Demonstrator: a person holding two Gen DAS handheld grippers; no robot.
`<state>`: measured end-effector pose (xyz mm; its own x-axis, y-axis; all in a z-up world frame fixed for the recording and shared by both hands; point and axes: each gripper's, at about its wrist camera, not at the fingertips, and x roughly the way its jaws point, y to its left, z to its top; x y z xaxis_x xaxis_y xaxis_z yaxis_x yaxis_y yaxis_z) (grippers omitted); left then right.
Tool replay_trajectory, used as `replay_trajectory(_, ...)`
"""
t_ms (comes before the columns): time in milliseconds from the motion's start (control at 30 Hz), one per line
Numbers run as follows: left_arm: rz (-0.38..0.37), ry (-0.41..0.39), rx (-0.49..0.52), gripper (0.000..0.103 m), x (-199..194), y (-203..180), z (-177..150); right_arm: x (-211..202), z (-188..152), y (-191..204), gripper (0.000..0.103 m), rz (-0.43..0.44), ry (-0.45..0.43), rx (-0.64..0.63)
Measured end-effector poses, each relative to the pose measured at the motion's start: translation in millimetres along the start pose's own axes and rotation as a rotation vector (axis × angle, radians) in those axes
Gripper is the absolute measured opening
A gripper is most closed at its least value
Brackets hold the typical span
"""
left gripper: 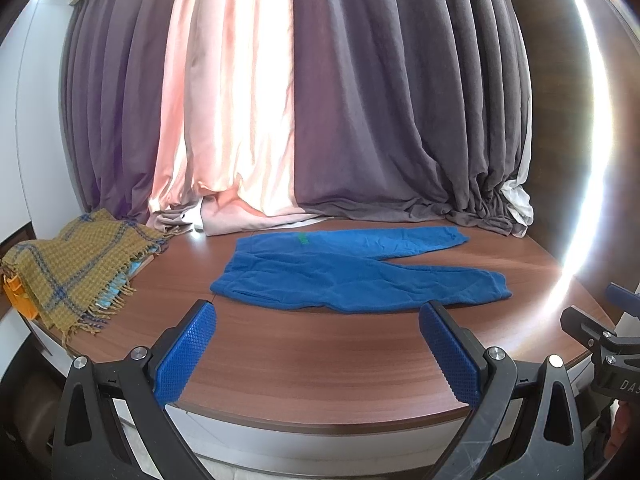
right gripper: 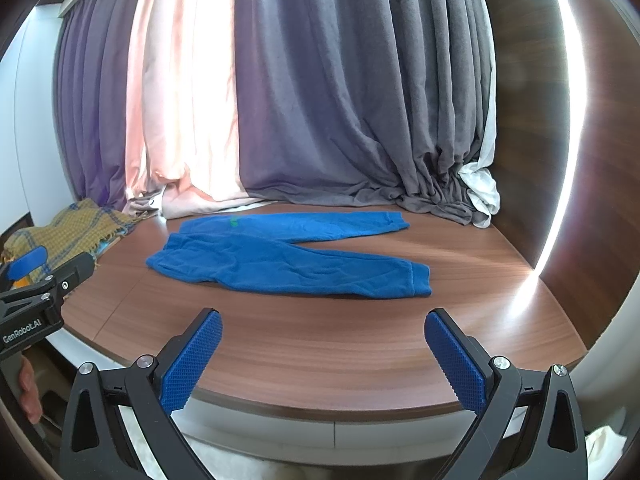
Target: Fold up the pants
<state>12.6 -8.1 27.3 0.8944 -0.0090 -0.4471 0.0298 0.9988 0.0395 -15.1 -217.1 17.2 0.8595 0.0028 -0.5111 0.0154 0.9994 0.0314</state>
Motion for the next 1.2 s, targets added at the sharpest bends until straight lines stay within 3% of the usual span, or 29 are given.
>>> replay_trajectory(667,-0.005,0.009,-0.008,0.103,12,10,-7,11,4,10,0.102,-0.001,0.012,-0.011)
replay_trajectory(967,-0.013,0.042,0.002,0.103,59,43,-2,45,16,36,0.102,-0.002,0.031,-0.035)
replay_trajectory(1200,0.013,0.066,0.057,0.103,113,83,7,96,32,69,0.102,-0.022,0.072,-0.037)
